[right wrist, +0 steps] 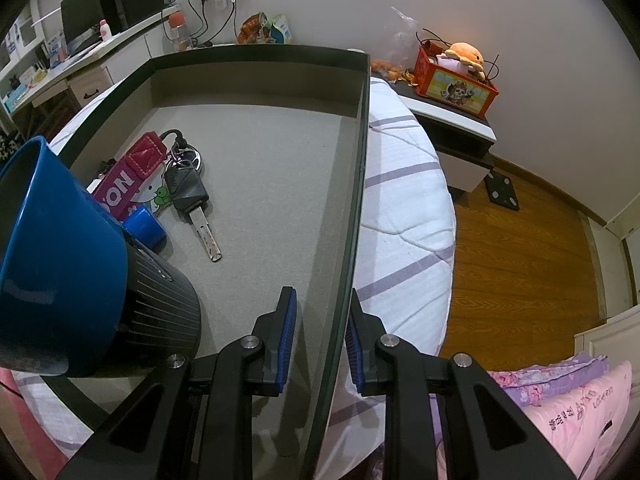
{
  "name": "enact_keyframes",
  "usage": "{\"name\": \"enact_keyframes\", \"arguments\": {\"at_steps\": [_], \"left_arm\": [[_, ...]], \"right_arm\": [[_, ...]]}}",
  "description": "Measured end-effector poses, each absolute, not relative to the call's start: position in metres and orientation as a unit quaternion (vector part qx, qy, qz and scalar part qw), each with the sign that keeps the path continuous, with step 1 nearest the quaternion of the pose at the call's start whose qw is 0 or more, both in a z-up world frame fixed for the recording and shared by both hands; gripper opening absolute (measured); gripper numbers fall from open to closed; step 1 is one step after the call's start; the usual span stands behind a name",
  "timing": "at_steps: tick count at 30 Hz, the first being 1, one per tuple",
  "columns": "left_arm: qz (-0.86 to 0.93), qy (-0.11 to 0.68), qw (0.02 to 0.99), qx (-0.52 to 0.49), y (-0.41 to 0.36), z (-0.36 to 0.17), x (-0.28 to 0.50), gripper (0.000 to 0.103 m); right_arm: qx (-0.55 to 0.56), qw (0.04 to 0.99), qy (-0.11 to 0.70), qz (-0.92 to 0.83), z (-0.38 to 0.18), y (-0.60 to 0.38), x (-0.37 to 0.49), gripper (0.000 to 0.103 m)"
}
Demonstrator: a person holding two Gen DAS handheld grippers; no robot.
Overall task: Organize rigid objects
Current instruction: 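Move the open left tool back over the bed to the black remote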
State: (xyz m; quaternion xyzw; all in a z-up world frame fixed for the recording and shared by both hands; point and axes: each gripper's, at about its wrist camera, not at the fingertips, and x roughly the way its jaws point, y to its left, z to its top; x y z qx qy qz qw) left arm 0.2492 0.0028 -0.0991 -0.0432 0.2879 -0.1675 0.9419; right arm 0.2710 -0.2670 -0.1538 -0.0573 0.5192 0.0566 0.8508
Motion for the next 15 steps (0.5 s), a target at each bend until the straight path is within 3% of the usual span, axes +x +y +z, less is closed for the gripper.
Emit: {"name": "enact_keyframes", "arguments": {"at_steps": [15], "left_arm": [[-0.079, 0.317, 0.944, -0.037, 0.076, -0.128, 0.235, 0.102]], "right_arm": [[-0.056, 0.851, 0.520, 0.051, -0.155, -0.263, 0.271, 0.024]]}}
